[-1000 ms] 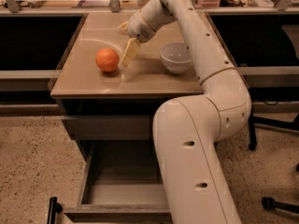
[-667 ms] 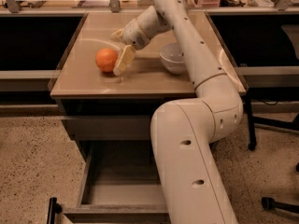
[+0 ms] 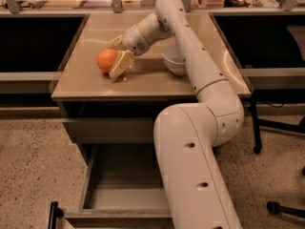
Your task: Place orange into middle drawer
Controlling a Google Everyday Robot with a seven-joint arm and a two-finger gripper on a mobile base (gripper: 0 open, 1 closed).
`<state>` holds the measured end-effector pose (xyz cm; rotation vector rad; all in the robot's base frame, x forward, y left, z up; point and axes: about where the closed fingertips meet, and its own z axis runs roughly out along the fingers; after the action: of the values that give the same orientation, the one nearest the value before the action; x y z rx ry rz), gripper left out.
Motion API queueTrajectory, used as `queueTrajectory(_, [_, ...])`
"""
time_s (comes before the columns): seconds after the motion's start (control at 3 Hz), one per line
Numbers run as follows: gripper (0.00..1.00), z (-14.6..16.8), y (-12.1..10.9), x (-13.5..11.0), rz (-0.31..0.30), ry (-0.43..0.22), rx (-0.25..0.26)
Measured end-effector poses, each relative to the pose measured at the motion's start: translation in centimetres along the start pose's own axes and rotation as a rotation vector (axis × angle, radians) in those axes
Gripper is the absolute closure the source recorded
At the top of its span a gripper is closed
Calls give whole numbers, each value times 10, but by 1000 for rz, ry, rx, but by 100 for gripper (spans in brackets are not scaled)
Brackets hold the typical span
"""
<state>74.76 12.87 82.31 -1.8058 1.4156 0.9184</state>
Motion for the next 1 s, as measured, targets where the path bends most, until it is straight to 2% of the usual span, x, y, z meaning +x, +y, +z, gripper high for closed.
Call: queueTrajectory(1.0, [89, 0, 0, 0, 0, 0, 0])
